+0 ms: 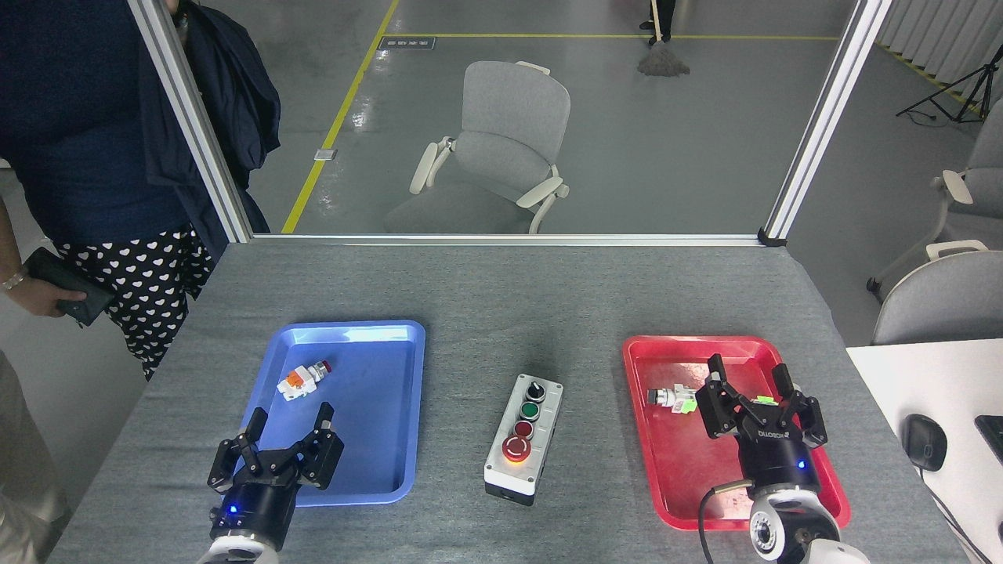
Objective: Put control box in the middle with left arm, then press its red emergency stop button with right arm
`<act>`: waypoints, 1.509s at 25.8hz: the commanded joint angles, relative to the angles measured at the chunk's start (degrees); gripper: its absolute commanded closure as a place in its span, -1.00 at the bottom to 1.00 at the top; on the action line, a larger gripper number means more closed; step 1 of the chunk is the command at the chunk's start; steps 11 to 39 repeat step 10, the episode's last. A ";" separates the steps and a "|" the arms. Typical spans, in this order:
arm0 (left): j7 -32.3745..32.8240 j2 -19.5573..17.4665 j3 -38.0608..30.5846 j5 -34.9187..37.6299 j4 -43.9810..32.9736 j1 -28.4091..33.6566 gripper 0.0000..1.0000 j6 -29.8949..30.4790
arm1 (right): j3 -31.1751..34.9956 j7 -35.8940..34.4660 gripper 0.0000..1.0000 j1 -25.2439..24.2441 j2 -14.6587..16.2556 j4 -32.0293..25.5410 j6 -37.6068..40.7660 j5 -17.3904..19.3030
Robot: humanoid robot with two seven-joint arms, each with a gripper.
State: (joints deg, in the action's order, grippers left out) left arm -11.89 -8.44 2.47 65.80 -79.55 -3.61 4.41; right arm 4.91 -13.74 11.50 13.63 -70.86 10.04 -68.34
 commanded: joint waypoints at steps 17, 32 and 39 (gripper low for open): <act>-0.07 0.00 0.00 -0.14 0.01 0.00 -0.99 -0.01 | 0.36 -0.24 -1.00 -2.27 -0.97 0.64 -0.46 -0.56; -0.07 0.00 0.00 -0.14 0.01 0.00 -0.99 -0.01 | 0.36 -0.24 -1.00 -2.27 -0.97 0.64 -0.46 -0.56; -0.07 0.00 0.00 -0.14 0.01 0.00 -0.99 -0.01 | 0.36 -0.24 -1.00 -2.27 -0.97 0.64 -0.46 -0.56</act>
